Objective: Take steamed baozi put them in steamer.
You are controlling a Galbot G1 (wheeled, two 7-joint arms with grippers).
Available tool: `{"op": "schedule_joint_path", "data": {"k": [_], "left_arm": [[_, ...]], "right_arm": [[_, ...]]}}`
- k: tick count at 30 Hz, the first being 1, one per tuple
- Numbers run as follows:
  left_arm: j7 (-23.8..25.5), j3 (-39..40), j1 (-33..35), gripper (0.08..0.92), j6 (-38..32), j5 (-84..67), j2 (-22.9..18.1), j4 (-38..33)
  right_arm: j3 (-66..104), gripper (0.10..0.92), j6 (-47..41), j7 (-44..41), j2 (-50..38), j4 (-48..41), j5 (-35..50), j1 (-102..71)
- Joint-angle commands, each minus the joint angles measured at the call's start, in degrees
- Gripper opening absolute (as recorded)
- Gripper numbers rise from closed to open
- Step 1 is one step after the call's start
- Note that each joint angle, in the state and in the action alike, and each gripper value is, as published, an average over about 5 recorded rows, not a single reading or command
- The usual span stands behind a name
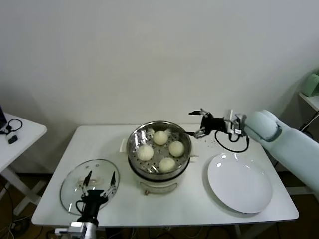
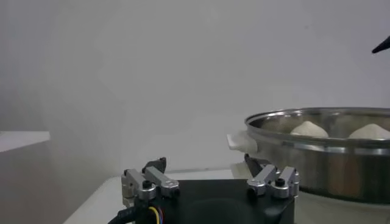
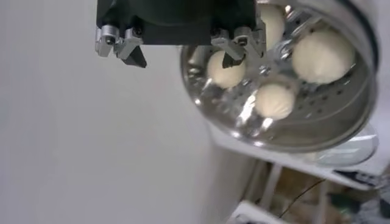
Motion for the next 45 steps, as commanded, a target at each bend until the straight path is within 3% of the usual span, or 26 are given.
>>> {"op": "schedule_joint_path", "data": {"k": [1, 10, 19, 30, 45], "left_arm": [[0.1, -0.3, -0.1, 0.823, 0.1, 0.2, -0.3, -0.5], [0.1, -0.9, 0.0, 0.823, 0.3, 0.7, -0.7, -1.0], [0.2, -1.4, 0.1, 0.823, 0.9, 0.5, -0.9, -2.2], [0.3, -2.3, -0.6, 0.823, 0.4, 0.3, -0.9, -0.8], [1.1, -3.3, -0.8, 0.823, 0.7, -1.6, -1.0, -0.4]], "right_arm": [[47.9, 0.823, 6.5, 10.7, 12.6, 8.9, -4.8, -44.8], [59.7, 0.823, 15.1, 15.1, 33.4, 13.5, -9.2, -59.6], [62.8, 0.823, 19.3, 15.3, 43.4, 15.8, -11.9, -67.9], [62.7, 0.823, 22.0, 14.8, 48.3, 16.7, -12.0, -74.4], [62.7, 0.823, 22.3, 13.9, 47.3, 17.2, -11.4, -75.8]]}}
